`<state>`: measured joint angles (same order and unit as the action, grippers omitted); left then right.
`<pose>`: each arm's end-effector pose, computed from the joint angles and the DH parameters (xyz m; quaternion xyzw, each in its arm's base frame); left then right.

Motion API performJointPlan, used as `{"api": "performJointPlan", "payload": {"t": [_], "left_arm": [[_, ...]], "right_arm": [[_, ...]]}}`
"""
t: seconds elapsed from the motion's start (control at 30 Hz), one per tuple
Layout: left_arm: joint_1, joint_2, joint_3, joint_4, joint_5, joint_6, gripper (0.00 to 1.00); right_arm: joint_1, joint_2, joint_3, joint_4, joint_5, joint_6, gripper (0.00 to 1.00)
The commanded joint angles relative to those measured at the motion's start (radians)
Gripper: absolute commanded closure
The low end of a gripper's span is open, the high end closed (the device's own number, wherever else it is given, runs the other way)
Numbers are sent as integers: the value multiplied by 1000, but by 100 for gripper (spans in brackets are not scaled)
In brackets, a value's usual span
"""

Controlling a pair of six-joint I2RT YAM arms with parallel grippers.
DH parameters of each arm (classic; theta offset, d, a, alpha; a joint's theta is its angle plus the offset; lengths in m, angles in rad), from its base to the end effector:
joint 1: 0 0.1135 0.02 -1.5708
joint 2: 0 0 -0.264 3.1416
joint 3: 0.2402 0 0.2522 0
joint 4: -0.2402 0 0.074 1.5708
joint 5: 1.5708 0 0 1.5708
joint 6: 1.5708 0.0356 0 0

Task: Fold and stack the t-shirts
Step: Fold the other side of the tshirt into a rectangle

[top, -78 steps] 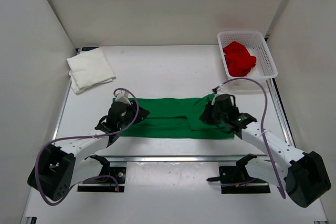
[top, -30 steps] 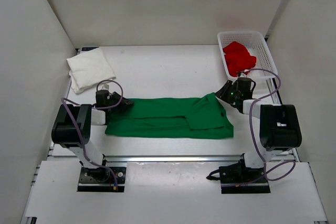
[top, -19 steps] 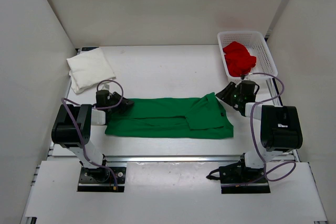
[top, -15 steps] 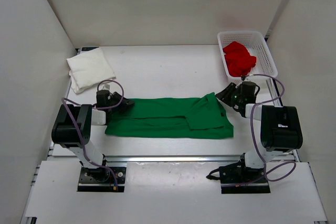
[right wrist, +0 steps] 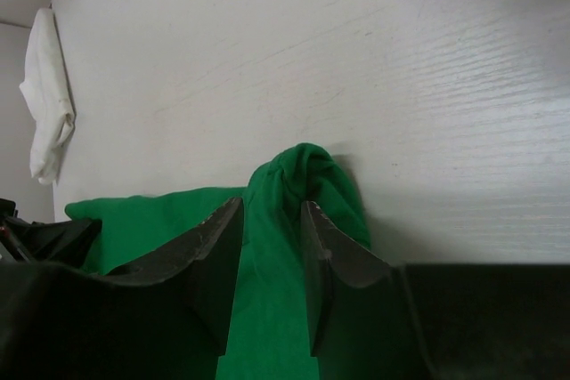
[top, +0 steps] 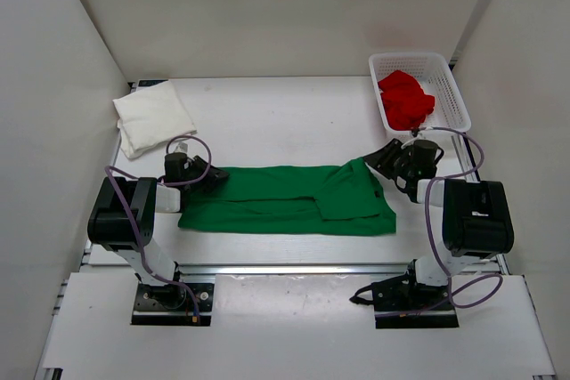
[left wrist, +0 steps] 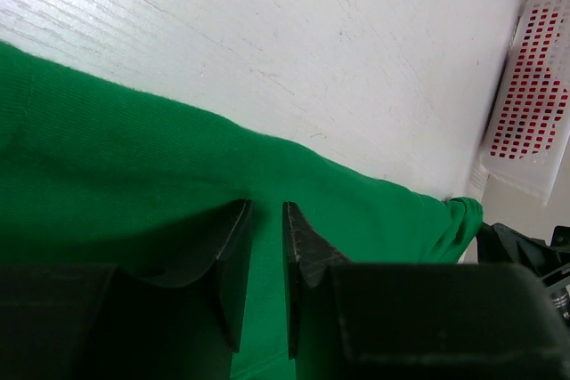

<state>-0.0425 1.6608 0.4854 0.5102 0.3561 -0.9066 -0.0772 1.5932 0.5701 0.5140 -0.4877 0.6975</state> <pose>0.2771 -0.0242 0.1072 -0.3002 0.8361 -0.3384 0.3102 0.2972 -0.0063 0.1482 0.2029 0.8210 0.3482 0.4043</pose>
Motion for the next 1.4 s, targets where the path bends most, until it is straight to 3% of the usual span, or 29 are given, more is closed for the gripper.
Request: {"api": "performJointPlan", "payload": {"t": [0.0, 0.2, 0.37, 0.6, 1.03, 1.27, 1.3, 1.37], "left_arm": [[-5, -22, -5, 2, -3, 12, 68], [-2, -24, -7, 2, 1, 17, 69], [4, -16, -11, 5, 1, 12, 69], [18, -13, -11, 5, -3, 12, 70], [82, -36, -50, 10, -35, 0, 71], [90, -82, -79, 21, -66, -21, 71], [90, -87, -82, 22, -63, -23, 70], [75, -101, -80, 22, -52, -22, 70]], "right_arm": [[20, 2, 31, 24, -8, -15, 70], [24, 31, 37, 27, -15, -16, 74], [19, 27, 39, 28, 1, -15, 95], [-12, 7, 13, 3, 73, -9, 100], [-88, 2, -24, -64, 139, -6, 100], [-52, -45, -36, -104, 184, -10, 100], [-64, -58, -41, -100, 179, -13, 98], [-78, -73, -52, -63, 129, -1, 81]]}}
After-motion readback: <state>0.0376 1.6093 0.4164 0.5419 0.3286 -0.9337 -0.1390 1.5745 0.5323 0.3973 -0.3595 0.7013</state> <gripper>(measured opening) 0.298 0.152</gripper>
